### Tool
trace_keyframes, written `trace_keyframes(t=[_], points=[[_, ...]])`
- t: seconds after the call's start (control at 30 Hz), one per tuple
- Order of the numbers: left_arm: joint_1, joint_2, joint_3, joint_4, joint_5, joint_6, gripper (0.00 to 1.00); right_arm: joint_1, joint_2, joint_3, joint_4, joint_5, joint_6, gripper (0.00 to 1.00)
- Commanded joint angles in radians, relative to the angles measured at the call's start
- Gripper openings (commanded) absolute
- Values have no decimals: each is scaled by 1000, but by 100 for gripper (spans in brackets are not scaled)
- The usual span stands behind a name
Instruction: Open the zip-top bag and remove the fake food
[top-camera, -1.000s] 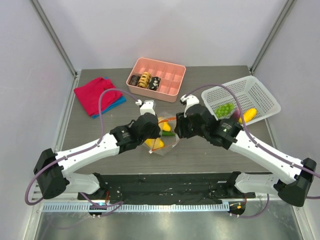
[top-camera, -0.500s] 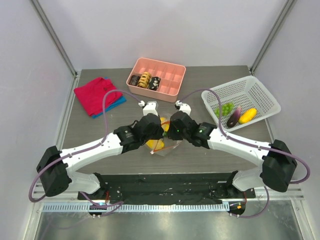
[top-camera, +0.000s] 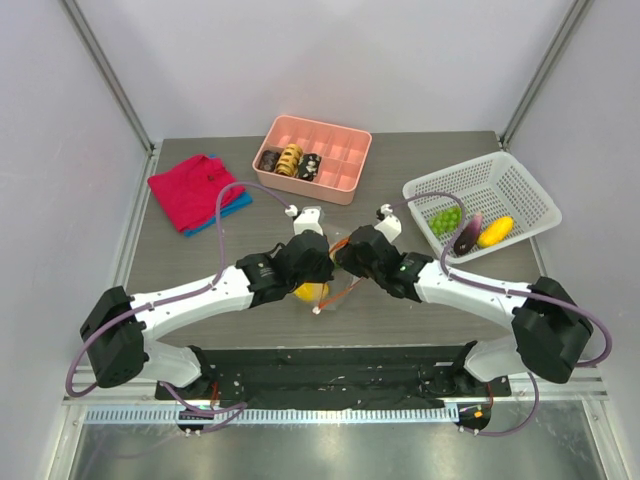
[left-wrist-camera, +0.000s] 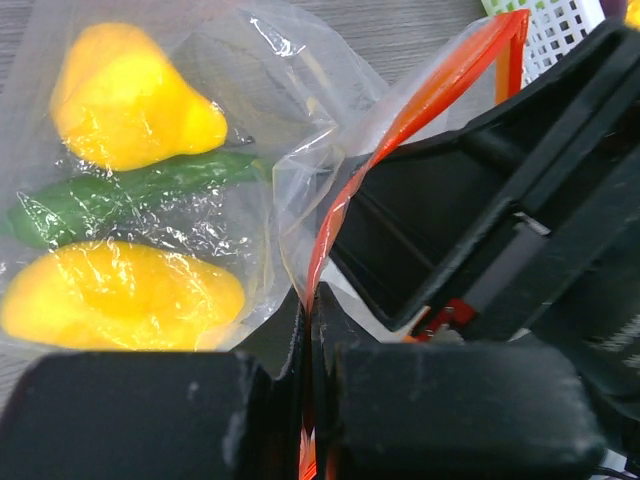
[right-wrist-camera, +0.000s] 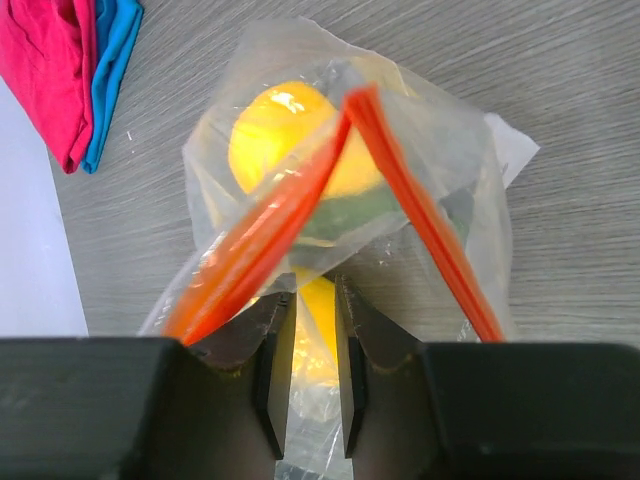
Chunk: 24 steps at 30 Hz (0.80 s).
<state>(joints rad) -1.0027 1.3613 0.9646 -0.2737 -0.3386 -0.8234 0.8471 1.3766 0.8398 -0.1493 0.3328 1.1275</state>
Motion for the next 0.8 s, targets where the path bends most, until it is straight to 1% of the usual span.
trace_keyframes(t=[0.0,0.07,0.13,0.17,0.27,0.33,0.37,0.4,0.5,0.53,0.6,0.63,0.67,0.77], points=[[-10,-14,29,48,9,-13,0,-2,18,-59,204,77,17,28],[-10,-10,32,47,9,-6,0,0,33,-77,293,68,-84,31],[-10,-7,39,33,3,3,0,-2,64,-70,290,61,-139,32],[-10,-2,39,30,1,6,0,0,73,-76,301,60,-165,34],[-10,4,46,25,-8,10,0,-2,102,-105,320,43,-170,34],[-10,12,49,31,-5,10,0,-2,114,-117,336,-6,-172,37],[-10,16,51,34,-4,10,0,-2,130,-137,382,-29,-166,38],[-10,22,52,36,-4,12,0,-3,139,-142,393,-44,-166,39],[-10,27,60,25,-11,20,0,-5,165,-140,399,-124,-196,41],[-10,28,57,19,-14,21,0,-5,170,-146,412,-170,-212,41],[-10,25,51,22,-22,23,0,-11,199,-159,459,-215,-250,43],[-10,22,48,22,-22,23,0,-13,208,-160,476,-253,-280,45],[-10,24,46,25,-20,23,0,-11,210,-174,519,-255,-370,49],[-10,35,43,27,-14,17,0,-9,225,-214,618,-271,-489,59]])
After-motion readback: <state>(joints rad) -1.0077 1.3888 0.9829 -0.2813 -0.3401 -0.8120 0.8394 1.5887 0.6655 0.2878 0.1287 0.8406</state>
